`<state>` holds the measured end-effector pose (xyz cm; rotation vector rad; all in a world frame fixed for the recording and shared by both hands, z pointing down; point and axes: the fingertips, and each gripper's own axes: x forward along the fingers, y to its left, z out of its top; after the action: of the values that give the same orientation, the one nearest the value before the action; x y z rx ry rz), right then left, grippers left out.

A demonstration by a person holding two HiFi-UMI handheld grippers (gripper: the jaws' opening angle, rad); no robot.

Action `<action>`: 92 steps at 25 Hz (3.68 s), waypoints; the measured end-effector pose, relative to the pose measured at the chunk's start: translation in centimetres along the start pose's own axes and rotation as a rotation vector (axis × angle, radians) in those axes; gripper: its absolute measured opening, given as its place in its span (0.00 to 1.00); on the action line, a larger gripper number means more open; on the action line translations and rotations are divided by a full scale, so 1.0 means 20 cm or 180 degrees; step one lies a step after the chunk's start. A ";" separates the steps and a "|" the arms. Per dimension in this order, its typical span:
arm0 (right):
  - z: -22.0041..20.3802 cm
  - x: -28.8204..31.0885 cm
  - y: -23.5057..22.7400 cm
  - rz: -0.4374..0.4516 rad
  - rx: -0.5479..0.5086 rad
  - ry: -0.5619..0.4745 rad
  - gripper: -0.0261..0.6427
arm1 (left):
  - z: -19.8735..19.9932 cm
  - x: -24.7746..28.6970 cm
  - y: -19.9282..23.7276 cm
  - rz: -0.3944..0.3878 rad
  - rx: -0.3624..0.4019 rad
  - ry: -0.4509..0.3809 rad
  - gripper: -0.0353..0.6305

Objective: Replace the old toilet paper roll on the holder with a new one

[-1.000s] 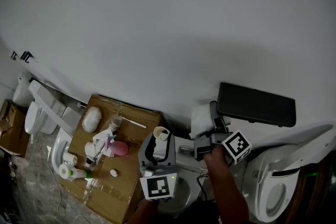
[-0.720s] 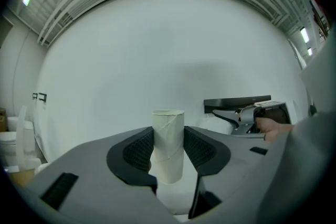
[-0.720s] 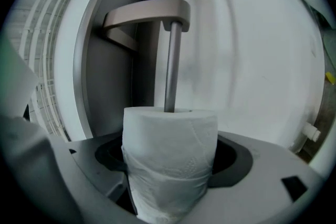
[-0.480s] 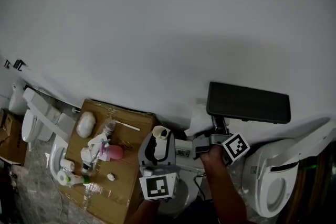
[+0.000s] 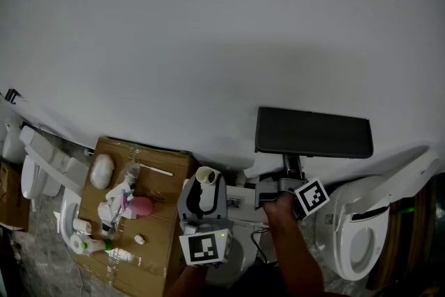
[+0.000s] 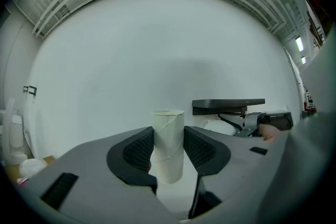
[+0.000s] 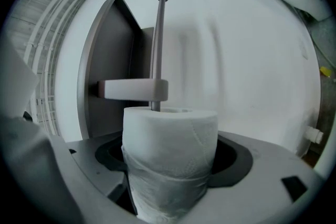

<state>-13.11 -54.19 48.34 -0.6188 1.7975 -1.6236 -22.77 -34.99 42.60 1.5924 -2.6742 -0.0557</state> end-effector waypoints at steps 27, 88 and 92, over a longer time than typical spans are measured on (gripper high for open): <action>-0.03 -0.38 -0.03 -0.0044 -0.0140 0.0087 0.67 | 0.02 -0.08 -0.20 -0.0278 -0.0079 -0.0042 0.34; -0.15 -1.19 0.60 -0.0412 -0.4452 -0.0104 0.06 | 0.08 -0.63 -0.45 -0.1225 0.0155 -0.0096 0.34; -0.15 -1.19 0.60 -0.0402 -0.4437 -0.0102 0.06 | 0.10 -0.62 -0.45 -0.1221 0.0096 -0.0161 0.34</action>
<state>2.00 -33.73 40.03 -1.3000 2.7130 -0.1466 -9.05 -28.27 40.11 2.1157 -2.3716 -0.0646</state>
